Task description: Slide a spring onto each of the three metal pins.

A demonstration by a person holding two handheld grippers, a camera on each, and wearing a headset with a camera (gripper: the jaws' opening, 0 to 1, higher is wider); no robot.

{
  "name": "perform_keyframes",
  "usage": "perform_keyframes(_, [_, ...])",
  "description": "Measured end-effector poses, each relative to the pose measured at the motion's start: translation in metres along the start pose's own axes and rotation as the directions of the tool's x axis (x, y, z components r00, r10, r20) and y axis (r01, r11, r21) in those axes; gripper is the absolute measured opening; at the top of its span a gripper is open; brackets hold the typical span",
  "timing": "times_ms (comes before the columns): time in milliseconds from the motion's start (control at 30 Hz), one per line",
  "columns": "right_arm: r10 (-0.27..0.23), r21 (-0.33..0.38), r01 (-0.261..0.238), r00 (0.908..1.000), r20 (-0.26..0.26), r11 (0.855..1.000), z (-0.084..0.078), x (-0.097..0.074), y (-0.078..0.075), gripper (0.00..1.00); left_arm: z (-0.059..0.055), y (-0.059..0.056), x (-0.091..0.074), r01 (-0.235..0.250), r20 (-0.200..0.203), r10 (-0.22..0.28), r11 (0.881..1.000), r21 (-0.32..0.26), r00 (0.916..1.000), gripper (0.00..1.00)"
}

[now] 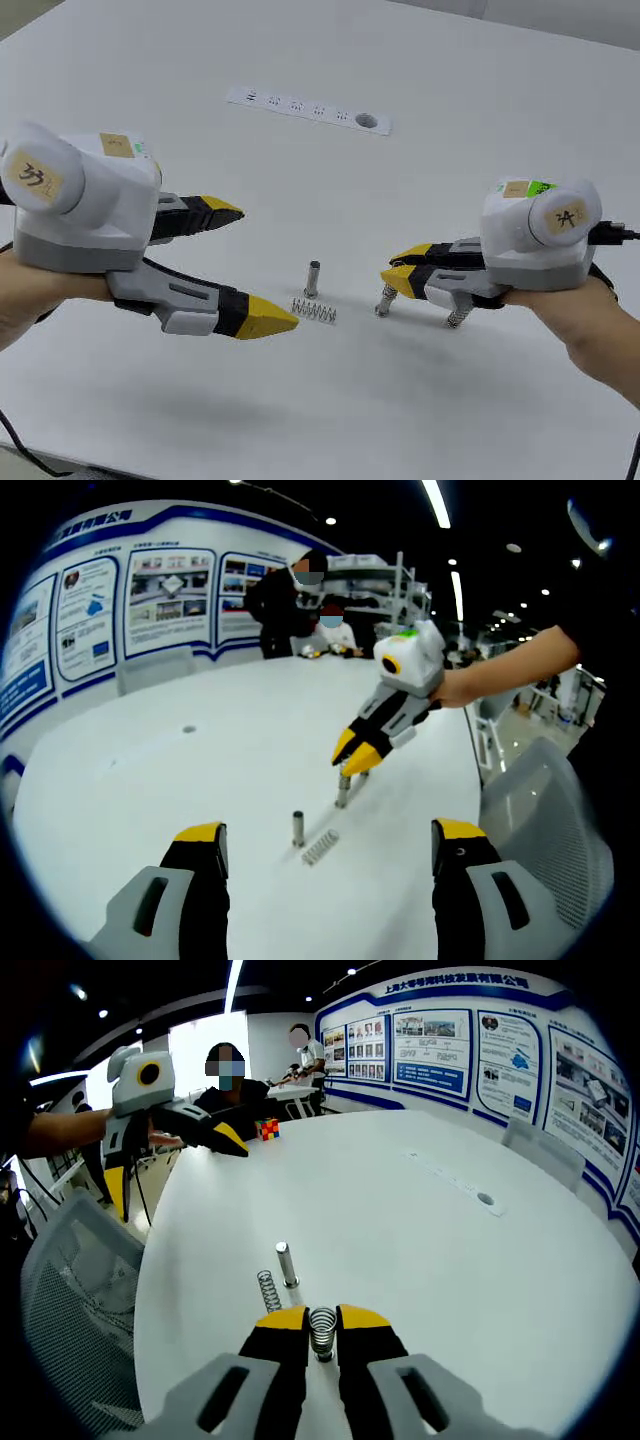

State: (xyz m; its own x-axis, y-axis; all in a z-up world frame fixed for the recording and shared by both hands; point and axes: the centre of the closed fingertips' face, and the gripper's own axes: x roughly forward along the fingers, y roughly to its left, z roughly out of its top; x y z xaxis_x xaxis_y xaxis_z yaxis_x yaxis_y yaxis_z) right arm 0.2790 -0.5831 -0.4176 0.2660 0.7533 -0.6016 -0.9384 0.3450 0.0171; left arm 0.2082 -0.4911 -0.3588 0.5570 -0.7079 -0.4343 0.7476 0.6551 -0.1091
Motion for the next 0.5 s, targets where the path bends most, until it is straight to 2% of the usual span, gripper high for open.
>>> perform_keyframes(200, [-0.007, 0.020, 0.007, 1.0000, -0.007, 1.000, -0.009, 0.007, -0.002, 0.11, 0.000, 0.000, 0.001, 0.002, 0.001, -0.002, 1.000, -0.002, 1.0000, 0.85])
perform_keyframes(500, [-0.008, 0.012, 0.008, 0.9995, -0.031, 1.000, -0.020, 0.015, 0.000, 0.11, 0.000, 0.003, 0.001, 0.002, -0.001, -0.002, 1.000, -0.006, 1.0000, 0.84])
